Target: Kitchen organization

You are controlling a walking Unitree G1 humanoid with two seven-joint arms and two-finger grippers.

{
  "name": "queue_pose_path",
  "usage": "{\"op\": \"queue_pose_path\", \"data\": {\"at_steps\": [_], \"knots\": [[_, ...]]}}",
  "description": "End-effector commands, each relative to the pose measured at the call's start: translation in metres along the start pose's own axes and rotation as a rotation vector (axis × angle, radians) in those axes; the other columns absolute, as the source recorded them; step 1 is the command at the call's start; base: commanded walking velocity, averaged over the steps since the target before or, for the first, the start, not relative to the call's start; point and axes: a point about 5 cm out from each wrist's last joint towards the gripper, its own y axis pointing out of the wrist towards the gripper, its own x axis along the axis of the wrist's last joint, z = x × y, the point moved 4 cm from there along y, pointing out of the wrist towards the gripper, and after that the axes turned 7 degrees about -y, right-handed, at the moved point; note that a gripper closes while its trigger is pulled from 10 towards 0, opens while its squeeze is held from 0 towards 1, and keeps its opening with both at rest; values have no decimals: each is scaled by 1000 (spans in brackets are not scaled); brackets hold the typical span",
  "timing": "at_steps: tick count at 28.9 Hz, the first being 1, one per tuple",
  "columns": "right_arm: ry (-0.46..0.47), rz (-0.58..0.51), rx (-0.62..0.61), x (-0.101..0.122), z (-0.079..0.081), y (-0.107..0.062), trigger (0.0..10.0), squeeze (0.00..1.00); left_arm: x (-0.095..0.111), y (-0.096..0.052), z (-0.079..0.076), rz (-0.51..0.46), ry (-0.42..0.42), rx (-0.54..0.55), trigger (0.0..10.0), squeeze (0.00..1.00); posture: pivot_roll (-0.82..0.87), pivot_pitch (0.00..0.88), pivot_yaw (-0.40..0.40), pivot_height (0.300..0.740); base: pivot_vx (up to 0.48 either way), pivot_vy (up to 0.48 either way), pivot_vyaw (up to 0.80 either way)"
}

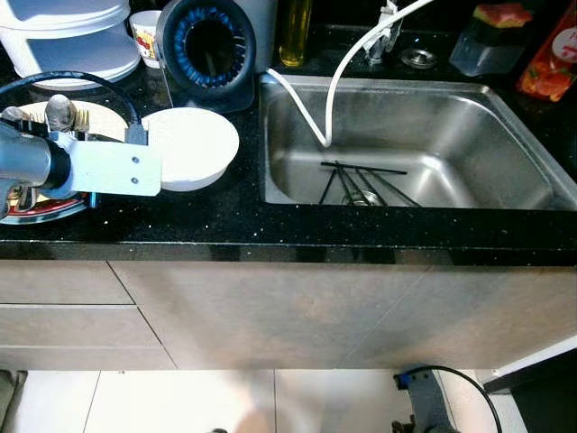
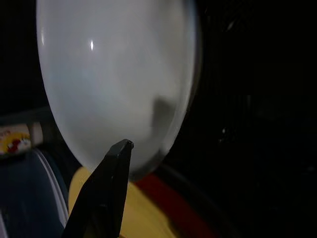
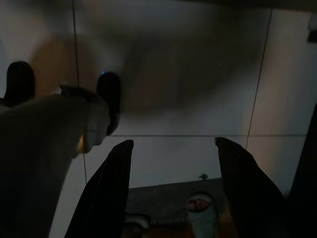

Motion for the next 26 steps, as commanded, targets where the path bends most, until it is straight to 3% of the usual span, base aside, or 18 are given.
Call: {"op": "queue_pose_path", "data": {"at_steps": [1, 2, 3, 4, 5, 6, 7, 26], "knots": [[3, 44, -2, -16, 1, -2, 10000, 0, 5, 6, -4, -26, 16, -30, 10000, 0, 128, 111, -64, 740, 0, 0, 0], [3, 44, -2, -16, 1, -2, 10000, 0, 5, 6, -4, -26, 16, -30, 10000, 0, 128, 111, -64, 740, 0, 0, 0], [3, 45, -3, -17, 1, -2, 10000, 0, 6, 7, -6, -28, 17, -48, 7961, 0, 127, 111, -64, 740, 0, 0, 0], [2, 47, -4, -17, 1, -2, 10000, 0, 7, 7, -7, -36, 19, -55, 3490, 0, 126, 109, -63, 740, 0, 0, 0], [2, 47, -4, -17, 1, -2, 10000, 0, 7, 7, -7, -36, 19, -55, 3490, 0, 126, 109, -63, 740, 0, 0, 0], [2, 48, -4, -18, 1, -2, 10000, 0, 9, 8, -7, -44, 21, -58, 706, 0, 126, 109, -63, 740, 0, 0, 0], [2, 50, -5, -18, 1, -2, 10000, 0, 10, 8, -8, -54, 26, -62, 0, 0, 125, 111, -62, 740, 0, 0, 0], [13, 59, -3, -23, 5, -2, 10000, 0, 21, 11, -5, -112, 51, -46, 0, 0, 116, 119, -55, 740, 0, 0, 0]]}}
